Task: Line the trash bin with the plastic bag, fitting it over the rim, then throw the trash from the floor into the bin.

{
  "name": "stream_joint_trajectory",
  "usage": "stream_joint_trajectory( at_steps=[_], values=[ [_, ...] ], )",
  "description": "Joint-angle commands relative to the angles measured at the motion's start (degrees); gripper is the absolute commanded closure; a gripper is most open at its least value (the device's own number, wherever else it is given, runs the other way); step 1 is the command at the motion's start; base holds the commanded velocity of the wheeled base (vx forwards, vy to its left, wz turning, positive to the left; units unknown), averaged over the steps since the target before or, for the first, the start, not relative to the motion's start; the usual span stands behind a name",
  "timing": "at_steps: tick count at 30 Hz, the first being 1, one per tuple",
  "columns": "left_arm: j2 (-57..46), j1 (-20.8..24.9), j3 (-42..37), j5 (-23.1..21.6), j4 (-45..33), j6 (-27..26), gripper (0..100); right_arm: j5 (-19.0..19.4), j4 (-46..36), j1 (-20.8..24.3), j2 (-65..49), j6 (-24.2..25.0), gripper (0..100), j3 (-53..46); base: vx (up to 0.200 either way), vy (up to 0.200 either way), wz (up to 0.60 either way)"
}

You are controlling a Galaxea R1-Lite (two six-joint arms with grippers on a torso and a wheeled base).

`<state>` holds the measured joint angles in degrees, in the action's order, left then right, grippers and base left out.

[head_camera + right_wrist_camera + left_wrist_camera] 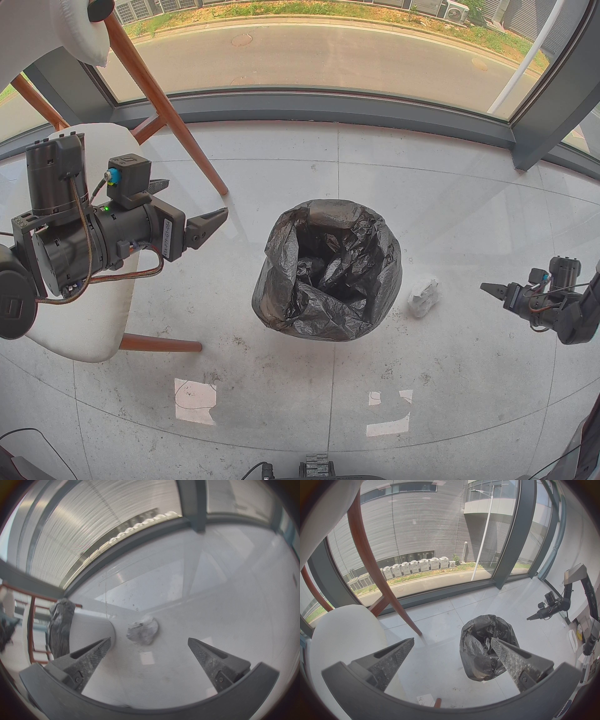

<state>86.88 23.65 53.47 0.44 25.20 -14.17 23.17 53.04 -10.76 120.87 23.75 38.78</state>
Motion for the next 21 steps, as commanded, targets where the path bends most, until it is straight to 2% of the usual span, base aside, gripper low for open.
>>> stream_joint_trajectory(
  at_steps=[1, 10, 12, 15, 21],
  values=[
    [-0.4, -2.6, -4.0, -0.1, 1.8, -0.5, 0, -7.6, 0.7, 10.1, 9.0, 13.0, 0, 8.4, 0.0, 0.0, 0.0],
    [-0.2, -2.8, -4.2, 0.0, 2.2, -0.9, 0, -8.8, 1.0, 11.1, 19.1, 14.5, 0, 17.4, 0.0, 0.0, 0.0],
    [0.0, -2.9, -4.2, 0.1, 2.2, -0.9, 0, -10.3, 1.0, 12.3, 19.8, 18.0, 0, 18.9, 0.0, 0.0, 0.0],
    [-0.1, -2.9, -4.5, 0.2, 2.1, -0.9, 0, -10.4, 0.7, 12.6, 19.4, 21.4, 0, 19.1, 0.0, 0.0, 0.0],
    [-0.1, -2.9, -5.2, 0.2, 2.3, -0.7, 0, -10.4, 1.3, 13.8, 20.0, 22.1, 0, 20.7, 0.0, 0.0, 0.0]
  ],
)
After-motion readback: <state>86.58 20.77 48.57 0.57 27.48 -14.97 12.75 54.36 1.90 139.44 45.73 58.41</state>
